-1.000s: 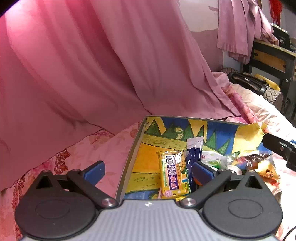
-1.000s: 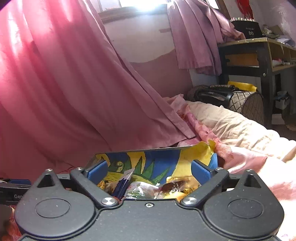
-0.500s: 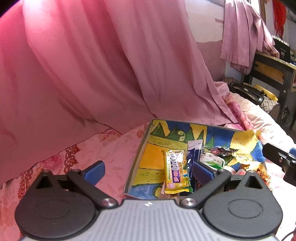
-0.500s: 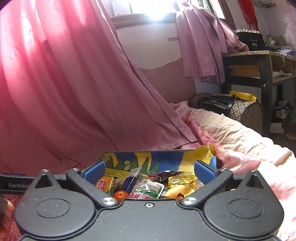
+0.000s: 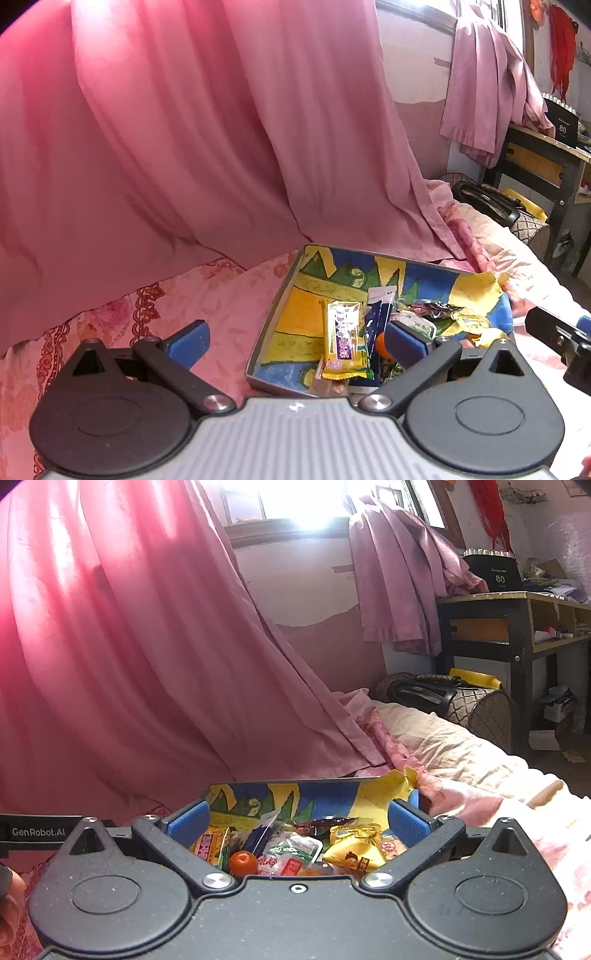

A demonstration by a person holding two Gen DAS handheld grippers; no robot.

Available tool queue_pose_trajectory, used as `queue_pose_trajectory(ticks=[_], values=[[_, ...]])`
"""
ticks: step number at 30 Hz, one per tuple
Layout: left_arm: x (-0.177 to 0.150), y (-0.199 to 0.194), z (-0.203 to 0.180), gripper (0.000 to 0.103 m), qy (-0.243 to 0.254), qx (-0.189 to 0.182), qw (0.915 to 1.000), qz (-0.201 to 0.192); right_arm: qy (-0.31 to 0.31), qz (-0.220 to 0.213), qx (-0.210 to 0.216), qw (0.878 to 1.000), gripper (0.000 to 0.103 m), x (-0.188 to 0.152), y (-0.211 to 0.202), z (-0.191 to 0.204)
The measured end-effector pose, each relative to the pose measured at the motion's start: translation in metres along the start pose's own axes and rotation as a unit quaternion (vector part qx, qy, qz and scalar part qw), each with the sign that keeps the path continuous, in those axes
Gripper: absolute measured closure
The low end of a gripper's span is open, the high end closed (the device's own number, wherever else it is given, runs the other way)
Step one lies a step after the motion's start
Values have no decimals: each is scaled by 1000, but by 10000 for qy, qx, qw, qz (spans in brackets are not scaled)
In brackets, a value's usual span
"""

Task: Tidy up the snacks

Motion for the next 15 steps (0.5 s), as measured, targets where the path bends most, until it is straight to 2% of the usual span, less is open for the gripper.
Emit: queue_pose_trajectory(ticks=[15], values=[[-39, -23, 19, 1, -393, -140, 9991, 70, -257, 115, -83, 9996, 1, -28, -38, 14]])
Point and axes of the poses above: each gripper's, at about its wrist camera, not at the fingertips, and y roughly the way its jaws point, z to its left, x to its top, the point moved 9 cm from there along y, roughly the way its jaws point, and after that the axes turned 8 degrees about x, right-handed, at the moved point
